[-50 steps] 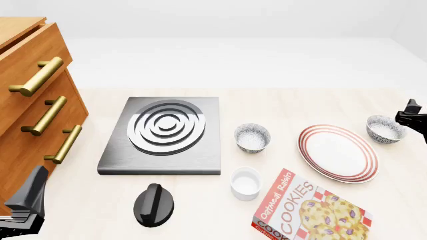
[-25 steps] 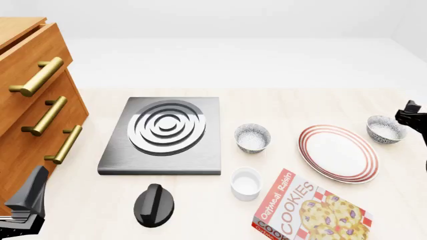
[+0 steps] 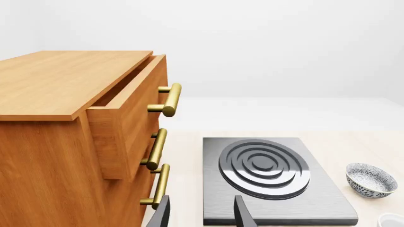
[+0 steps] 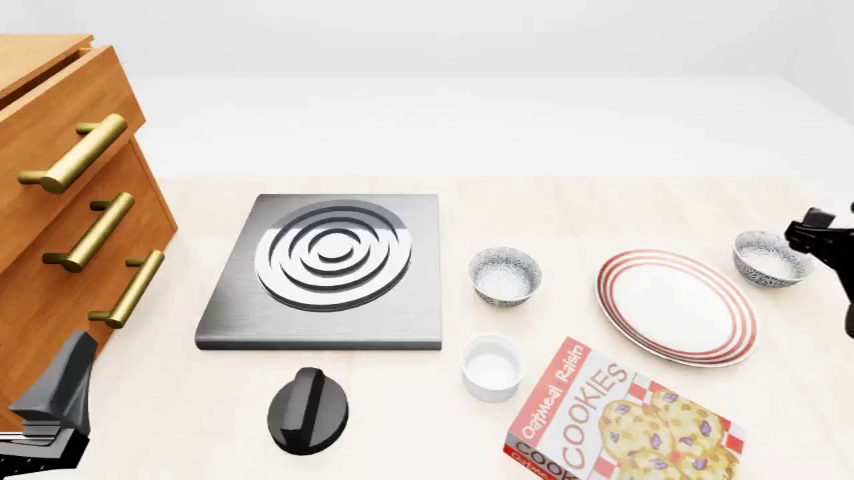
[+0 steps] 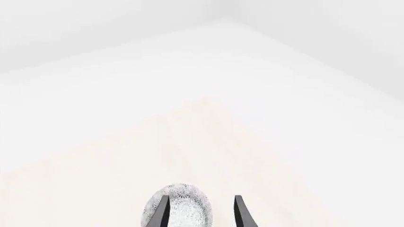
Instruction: Pick the akita bowl next to the plate and place it on the plate.
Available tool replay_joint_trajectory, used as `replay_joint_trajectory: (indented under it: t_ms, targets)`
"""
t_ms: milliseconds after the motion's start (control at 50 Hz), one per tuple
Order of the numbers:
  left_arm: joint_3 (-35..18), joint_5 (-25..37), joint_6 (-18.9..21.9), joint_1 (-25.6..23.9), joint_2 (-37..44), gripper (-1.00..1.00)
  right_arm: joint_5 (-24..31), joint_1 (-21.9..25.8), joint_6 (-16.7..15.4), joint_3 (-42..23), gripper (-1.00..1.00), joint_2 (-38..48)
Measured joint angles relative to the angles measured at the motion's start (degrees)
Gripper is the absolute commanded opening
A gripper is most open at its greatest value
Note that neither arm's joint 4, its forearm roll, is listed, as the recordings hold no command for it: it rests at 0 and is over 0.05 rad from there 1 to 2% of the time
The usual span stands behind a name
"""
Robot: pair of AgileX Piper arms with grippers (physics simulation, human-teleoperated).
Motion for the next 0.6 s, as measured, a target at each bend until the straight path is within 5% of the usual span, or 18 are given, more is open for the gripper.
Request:
replay_joint_trajectory:
  t_ms: [600]
  targets:
    - [0.0,0.0,0.0,0.0,0.0,1.00,4.6,0.4,4.4,-4.4,1.00,4.8]
